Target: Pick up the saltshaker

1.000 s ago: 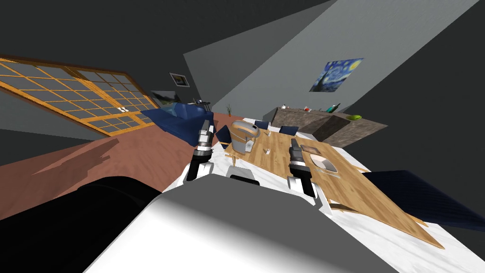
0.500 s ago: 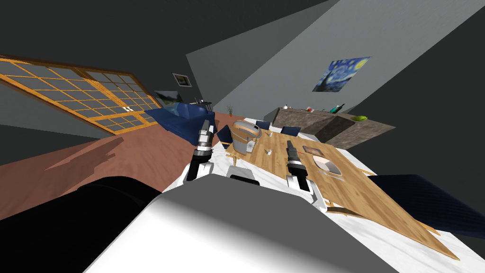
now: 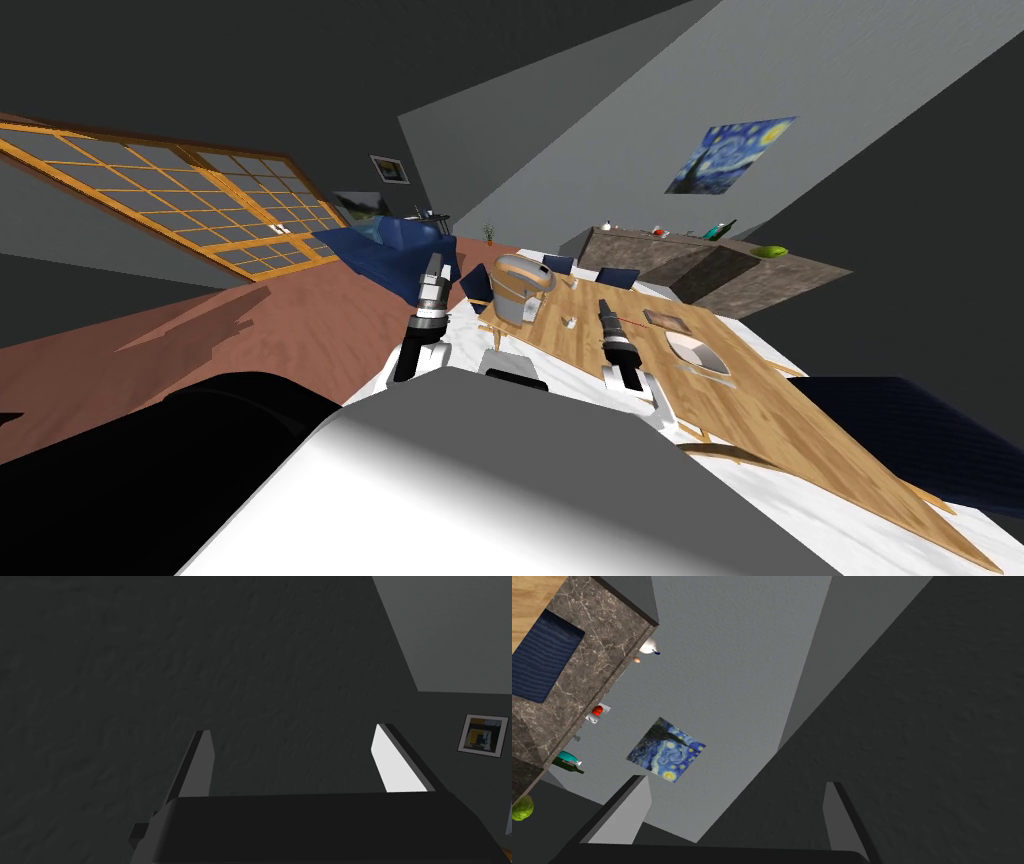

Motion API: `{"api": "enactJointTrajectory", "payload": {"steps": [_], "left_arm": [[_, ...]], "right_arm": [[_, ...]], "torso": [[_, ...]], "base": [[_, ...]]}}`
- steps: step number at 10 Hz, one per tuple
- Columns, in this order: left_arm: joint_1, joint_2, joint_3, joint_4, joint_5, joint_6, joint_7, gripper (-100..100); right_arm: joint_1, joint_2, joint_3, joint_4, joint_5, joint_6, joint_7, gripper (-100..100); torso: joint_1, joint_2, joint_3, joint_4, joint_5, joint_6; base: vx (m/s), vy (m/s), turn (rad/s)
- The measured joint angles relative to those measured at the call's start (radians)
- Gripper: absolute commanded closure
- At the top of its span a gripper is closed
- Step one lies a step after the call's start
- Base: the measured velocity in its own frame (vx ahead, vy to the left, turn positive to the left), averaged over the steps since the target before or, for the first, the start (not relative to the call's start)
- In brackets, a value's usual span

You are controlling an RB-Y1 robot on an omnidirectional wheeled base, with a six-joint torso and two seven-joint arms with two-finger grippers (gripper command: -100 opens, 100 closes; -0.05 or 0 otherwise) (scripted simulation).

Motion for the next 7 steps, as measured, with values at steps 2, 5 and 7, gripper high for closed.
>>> {"api": "enactJointTrajectory", "payload": {"steps": [2,5,7], "left_arm": [[0.0,0.0,0.0,0.0,0.0,0.0,0.0,0],[0.0,0.0,0.0,0.0,0.0,0.0,0.0,0],[0.0,0.0,0.0,0.0,0.0,0.0,0.0,0]], "right_arm": [[-0.035,-0.008,-0.006,0.059,0.036,0.017,0.002,-100],[-0.065,-0.009,-0.011,0.138,0.075,0.03,0.009,-100],[-0.102,-0.014,-0.013,0.204,0.11,0.046,0.015,-100]], "torso": [[0.0,0.0,0.0,0.0,0.0,0.0],[0.0,0.0,0.0,0.0,0.0,0.0],[0.0,0.0,0.0,0.0,0.0,0.0]], "base": [[0.002,0.007,0.03],[0.0,0.005,0.018],[0.002,0.008,0.026]]}}
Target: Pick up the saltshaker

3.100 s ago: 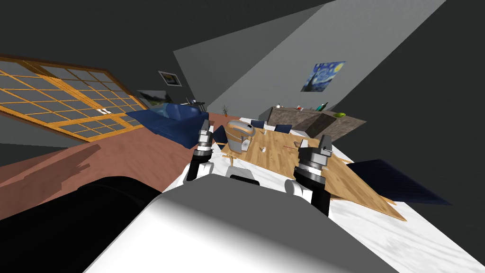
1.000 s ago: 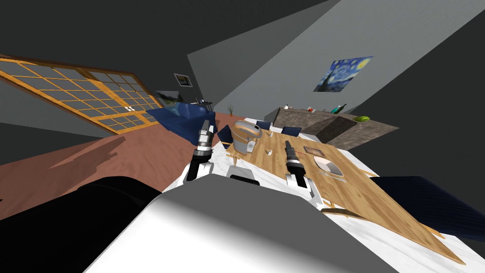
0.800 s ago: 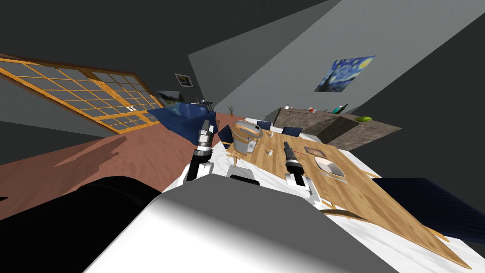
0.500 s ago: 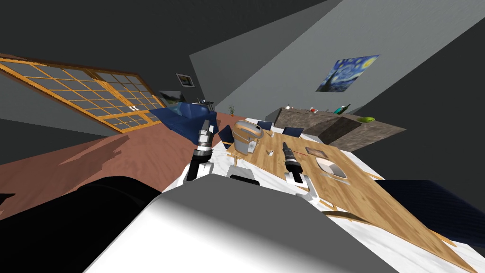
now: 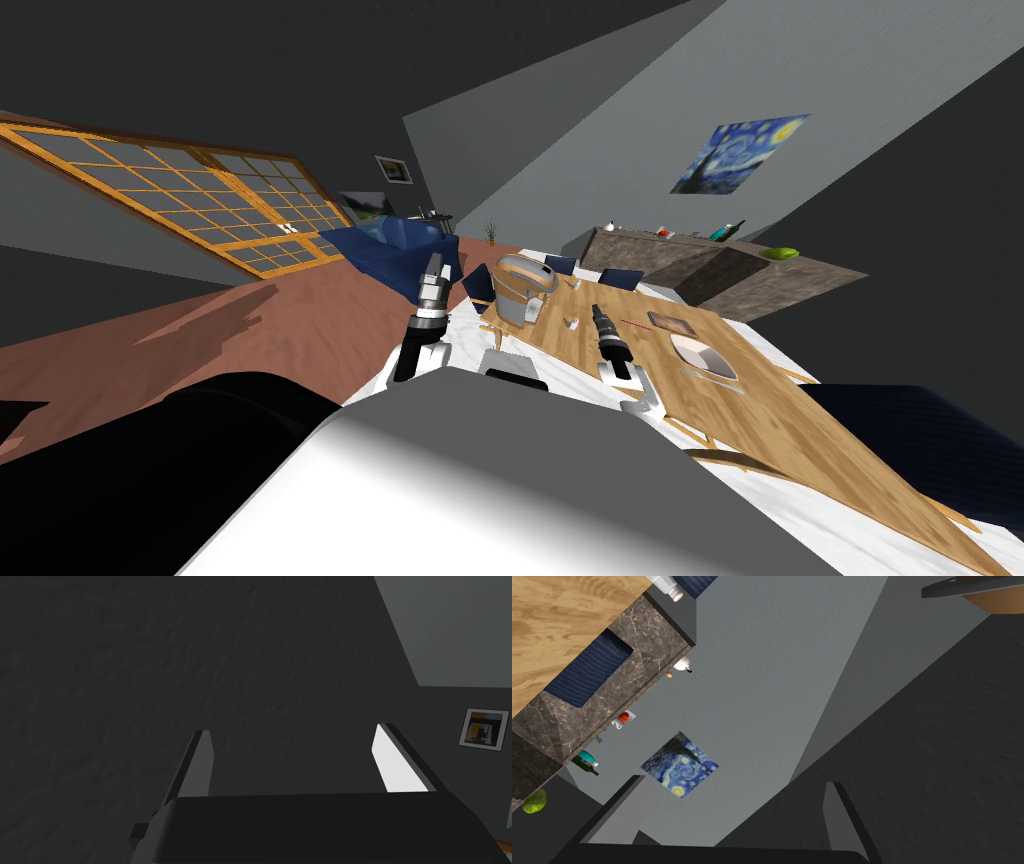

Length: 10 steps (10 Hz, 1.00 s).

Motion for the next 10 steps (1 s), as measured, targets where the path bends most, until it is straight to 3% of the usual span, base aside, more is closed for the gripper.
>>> {"api": "enactJointTrajectory", "payload": {"steps": [5,10], "left_arm": [[0.0,0.0,0.0,0.0,0.0,0.0,0.0,0],[0.0,0.0,0.0,0.0,0.0,0.0,0.0,0]], "right_arm": [[-0.078,-0.003,0.004,0.136,0.087,0.057,0.019,-100],[-0.128,-0.009,0.01,0.24,0.143,0.087,0.032,-100]], "torso": [[0.0,0.0,0.0,0.0,0.0,0.0],[0.0,0.0,0.0,0.0,0.0,0.0]], "base": [[0.001,0.006,0.015],[0.0,0.005,0.013]]}}
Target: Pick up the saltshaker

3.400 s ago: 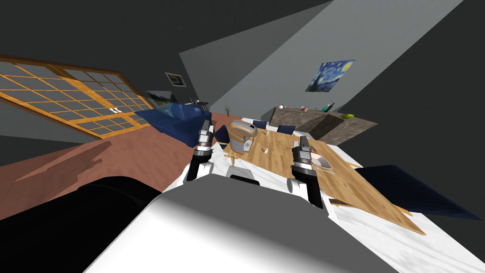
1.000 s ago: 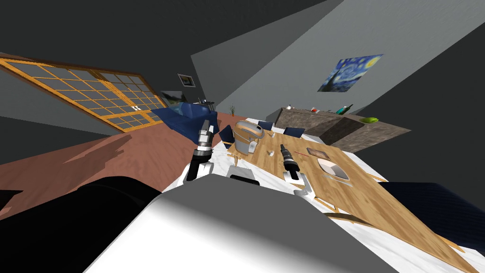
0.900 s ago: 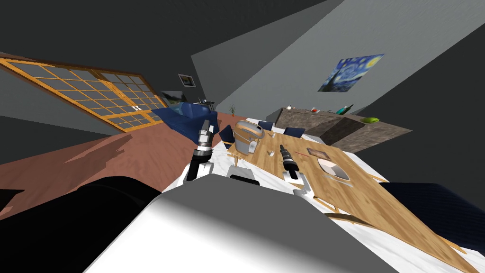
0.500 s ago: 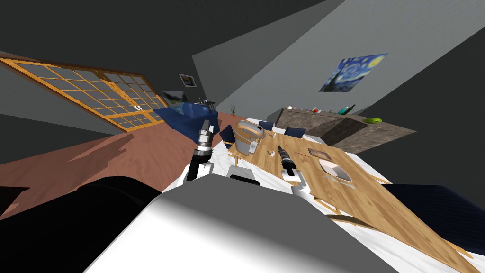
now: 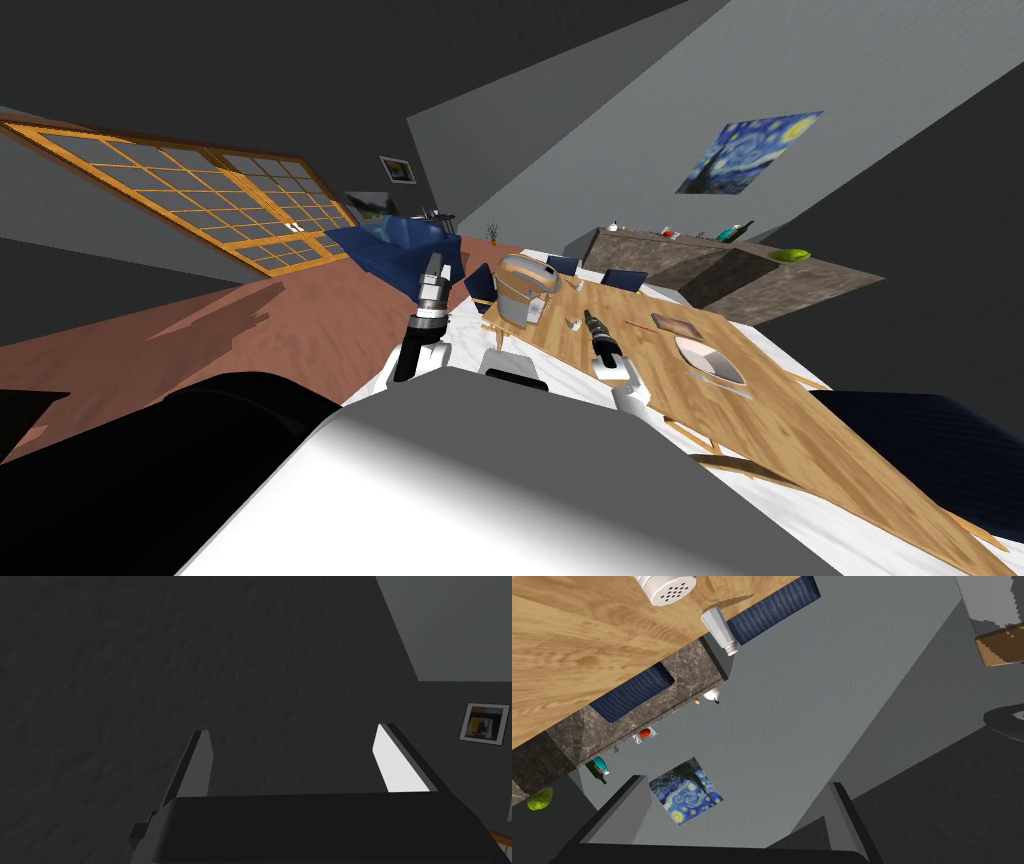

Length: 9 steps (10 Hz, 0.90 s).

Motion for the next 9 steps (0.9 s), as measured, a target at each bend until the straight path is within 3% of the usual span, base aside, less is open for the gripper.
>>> {"api": "enactJointTrajectory", "payload": {"steps": [9], "left_arm": [[0.0,0.0,0.0,0.0,0.0,0.0,0.0,0]], "right_arm": [[-0.124,0.001,0.003,0.237,0.11,0.052,0.043,-100]], "torso": [[0.0,0.0,0.0,0.0,0.0,0.0]], "base": [[0.0,0.005,0.008]]}}
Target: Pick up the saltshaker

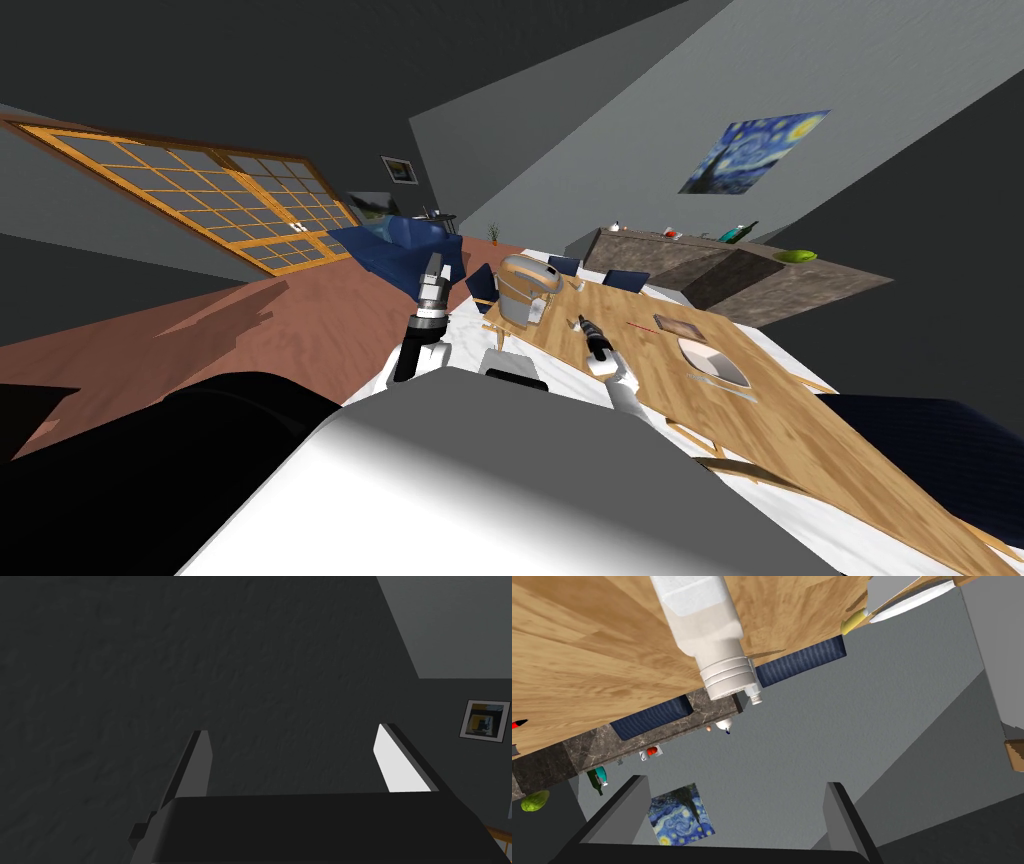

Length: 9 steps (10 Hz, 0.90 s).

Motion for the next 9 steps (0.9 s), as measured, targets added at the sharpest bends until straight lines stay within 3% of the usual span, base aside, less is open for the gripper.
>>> {"api": "enactJointTrajectory", "payload": {"steps": [4,9], "left_arm": [[0.0,0.0,0.0,0.0,0.0,0.0,0.0,0],[0.0,0.0,0.0,0.0,0.0,0.0,0.0,0]], "right_arm": [[-0.08,-0.011,0.029,0.129,0.069,0.053,0.025,-100],[-0.173,-0.009,0.038,0.293,0.147,0.091,0.066,-100]], "torso": [[0.0,0.0,0.0,0.0,0.0,0.0],[0.001,0.0,0.0,0.0,0.0,0.0]], "base": [[0.003,0.009,0.006],[0.005,0.01,0.003]]}}
